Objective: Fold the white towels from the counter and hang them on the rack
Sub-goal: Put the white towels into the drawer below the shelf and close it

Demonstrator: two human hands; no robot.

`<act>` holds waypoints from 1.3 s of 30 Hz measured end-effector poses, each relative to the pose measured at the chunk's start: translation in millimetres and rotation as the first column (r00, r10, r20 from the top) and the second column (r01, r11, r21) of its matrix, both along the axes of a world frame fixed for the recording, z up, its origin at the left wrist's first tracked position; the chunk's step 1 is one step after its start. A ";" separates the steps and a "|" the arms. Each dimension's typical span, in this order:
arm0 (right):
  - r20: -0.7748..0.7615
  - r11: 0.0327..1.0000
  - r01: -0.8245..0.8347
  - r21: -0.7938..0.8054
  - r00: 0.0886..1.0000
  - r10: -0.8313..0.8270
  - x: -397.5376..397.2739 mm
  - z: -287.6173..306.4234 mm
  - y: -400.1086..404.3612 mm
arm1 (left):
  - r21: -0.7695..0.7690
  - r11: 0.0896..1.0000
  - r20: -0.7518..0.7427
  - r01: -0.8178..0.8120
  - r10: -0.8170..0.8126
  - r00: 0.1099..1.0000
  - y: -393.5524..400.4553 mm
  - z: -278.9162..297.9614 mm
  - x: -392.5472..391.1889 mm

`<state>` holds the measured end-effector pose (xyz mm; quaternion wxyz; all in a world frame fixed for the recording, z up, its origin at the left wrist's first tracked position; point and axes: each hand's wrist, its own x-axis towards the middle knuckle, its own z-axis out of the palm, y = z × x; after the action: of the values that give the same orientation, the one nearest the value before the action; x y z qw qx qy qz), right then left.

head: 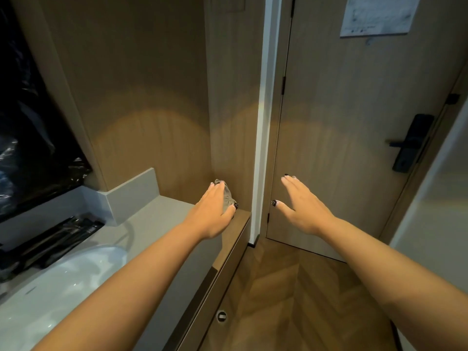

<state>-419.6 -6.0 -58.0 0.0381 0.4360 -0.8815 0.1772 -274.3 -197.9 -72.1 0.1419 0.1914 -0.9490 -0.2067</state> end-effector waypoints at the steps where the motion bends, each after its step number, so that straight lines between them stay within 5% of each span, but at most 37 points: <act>1: 0.002 1.000 -0.005 0.006 1.000 0.005 -12.1 -2.9 -1.9 | 0.000 1.000 0.002 0.001 -0.001 1.000 -1.8 -2.8 -12.2; 20: 0.041 0.951 -0.261 0.167 0.965 0.258 -271.0 -58.0 -58.6 | 0.083 0.973 0.070 -0.214 0.209 0.975 -33.5 -74.8 -245.5; 39: 0.164 0.859 -0.460 0.225 0.887 0.432 -417.5 -119.5 -254.2 | 0.123 0.942 0.183 -0.313 0.289 0.940 -176.6 -126.5 -371.4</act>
<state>-837.1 -260.2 -177.6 -0.1087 0.6194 -0.7724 0.0883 -645.6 -374.5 -198.7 0.0790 0.3609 -0.8984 -0.2372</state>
